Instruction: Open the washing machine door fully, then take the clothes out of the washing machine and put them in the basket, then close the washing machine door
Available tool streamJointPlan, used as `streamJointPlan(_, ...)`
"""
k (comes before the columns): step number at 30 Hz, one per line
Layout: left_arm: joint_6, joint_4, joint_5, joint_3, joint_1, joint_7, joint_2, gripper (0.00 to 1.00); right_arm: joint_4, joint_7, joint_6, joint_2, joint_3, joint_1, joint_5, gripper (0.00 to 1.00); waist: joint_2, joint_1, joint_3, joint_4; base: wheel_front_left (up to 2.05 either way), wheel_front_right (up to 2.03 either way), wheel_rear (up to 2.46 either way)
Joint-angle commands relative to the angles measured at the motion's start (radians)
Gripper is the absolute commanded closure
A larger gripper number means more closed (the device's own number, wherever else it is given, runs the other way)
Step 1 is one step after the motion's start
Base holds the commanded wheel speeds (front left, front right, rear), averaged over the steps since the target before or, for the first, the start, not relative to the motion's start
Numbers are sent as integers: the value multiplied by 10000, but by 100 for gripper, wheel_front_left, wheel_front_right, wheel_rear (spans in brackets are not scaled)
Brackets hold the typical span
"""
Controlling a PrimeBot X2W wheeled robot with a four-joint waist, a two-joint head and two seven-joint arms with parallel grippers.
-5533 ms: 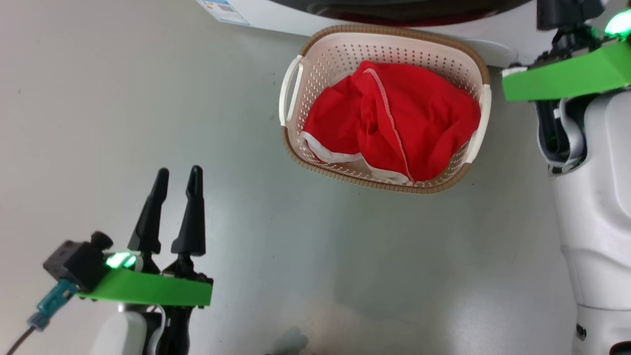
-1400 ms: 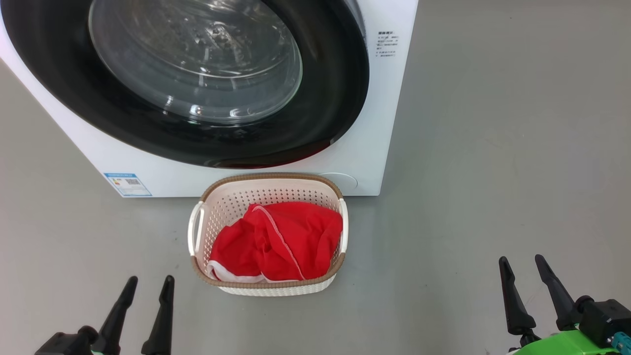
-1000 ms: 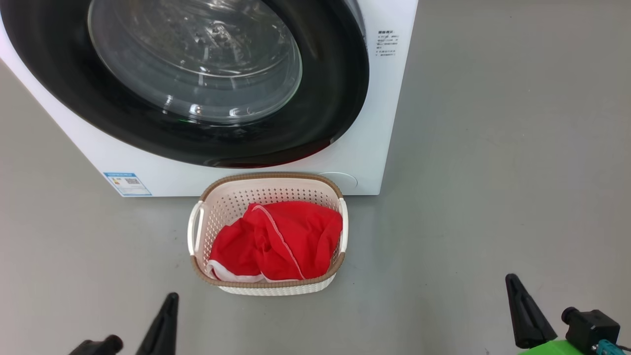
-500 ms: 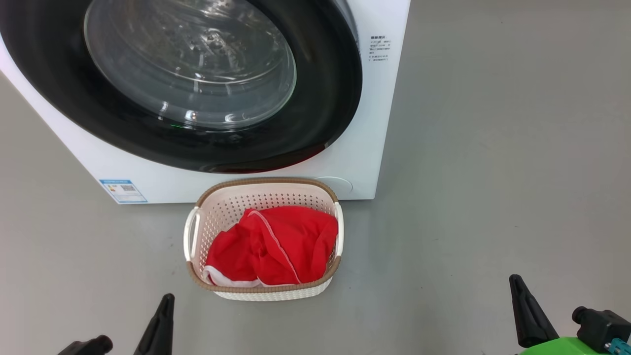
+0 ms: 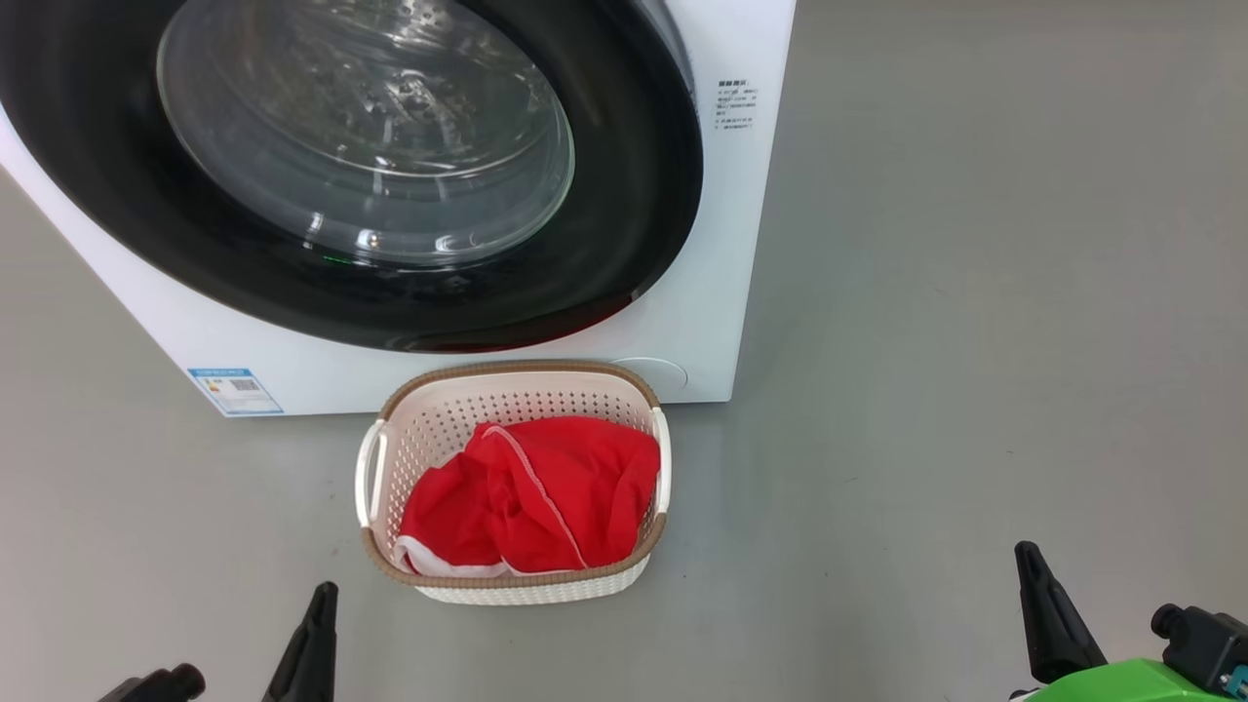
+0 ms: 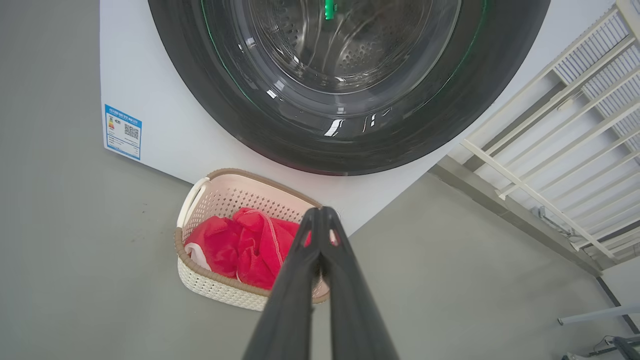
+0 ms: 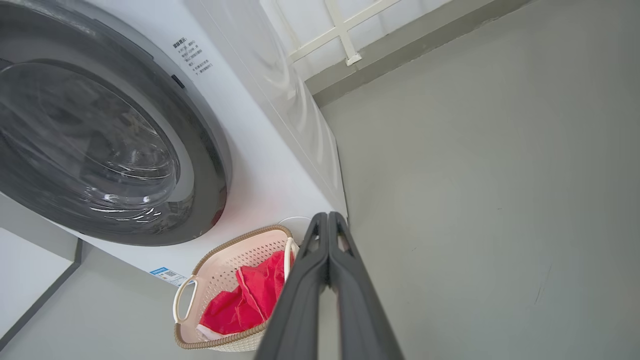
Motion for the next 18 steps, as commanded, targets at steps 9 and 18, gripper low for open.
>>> streamJointPlan(9, -21, -203, -1024, 301, -332, 289, 38, 100, -272, 270, -4, -210, 80, -517, 1156, 100, 0, -2, -100, -102, 0, 0, 0)
streamJointPlan(18, -26, -211, -1850, 423, -410, 533, -27, 100, -294, 516, -4, -246, 79, -649, 2107, 100, 0, -2, -190, -194, 0, 0, 0)
